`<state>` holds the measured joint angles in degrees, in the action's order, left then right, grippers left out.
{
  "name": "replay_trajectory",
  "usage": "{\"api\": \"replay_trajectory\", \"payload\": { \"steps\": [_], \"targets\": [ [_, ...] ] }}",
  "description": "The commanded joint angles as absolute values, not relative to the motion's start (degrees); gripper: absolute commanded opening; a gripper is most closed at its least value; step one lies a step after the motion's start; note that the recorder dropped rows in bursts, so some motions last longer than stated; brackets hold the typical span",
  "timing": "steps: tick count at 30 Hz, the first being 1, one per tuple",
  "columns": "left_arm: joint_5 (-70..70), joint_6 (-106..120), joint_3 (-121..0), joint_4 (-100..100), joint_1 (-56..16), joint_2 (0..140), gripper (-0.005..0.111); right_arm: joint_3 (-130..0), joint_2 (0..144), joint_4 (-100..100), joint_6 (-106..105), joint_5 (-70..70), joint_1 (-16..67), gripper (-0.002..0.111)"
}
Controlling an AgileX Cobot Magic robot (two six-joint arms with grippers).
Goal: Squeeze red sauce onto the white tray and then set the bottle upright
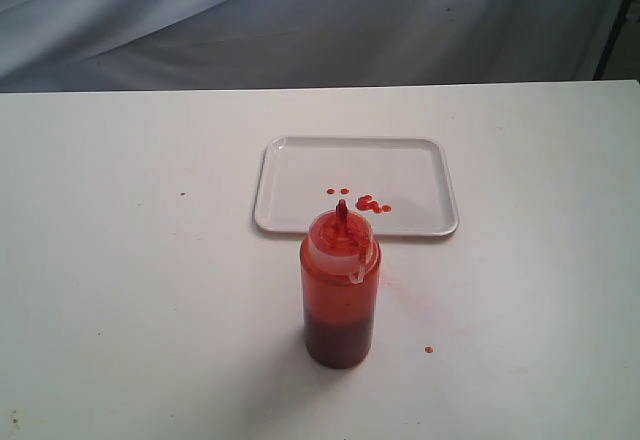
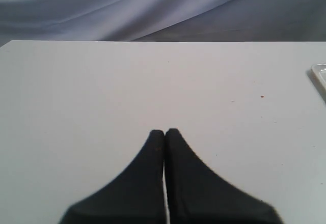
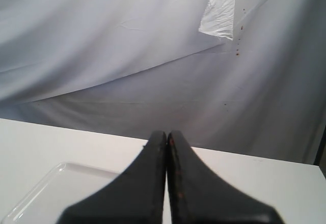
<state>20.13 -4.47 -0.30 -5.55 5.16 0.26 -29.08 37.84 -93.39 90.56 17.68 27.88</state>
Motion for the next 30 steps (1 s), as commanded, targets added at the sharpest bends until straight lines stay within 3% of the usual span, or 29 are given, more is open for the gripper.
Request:
{"api": "replay_trajectory", "payload": {
  "steps": [1, 7, 30],
  "targets": [
    [19.5, -4.7, 0.0, -4.9, 3.8, 0.0, 0.0, -28.8, 37.6, -93.4, 90.5, 18.2, 27.4, 0.0],
    [19.5, -4.5, 0.0, -4.9, -0.6, 0.0, 0.0, -28.8, 37.6, -93.4, 90.5, 18.2, 27.4, 0.0],
    [19.8, -4.3, 0.0, -5.0, -0.5, 0.0, 0.0, -28.8, 37.6, -93.4, 90.5, 18.2, 27.4, 0.0]
  ]
}}
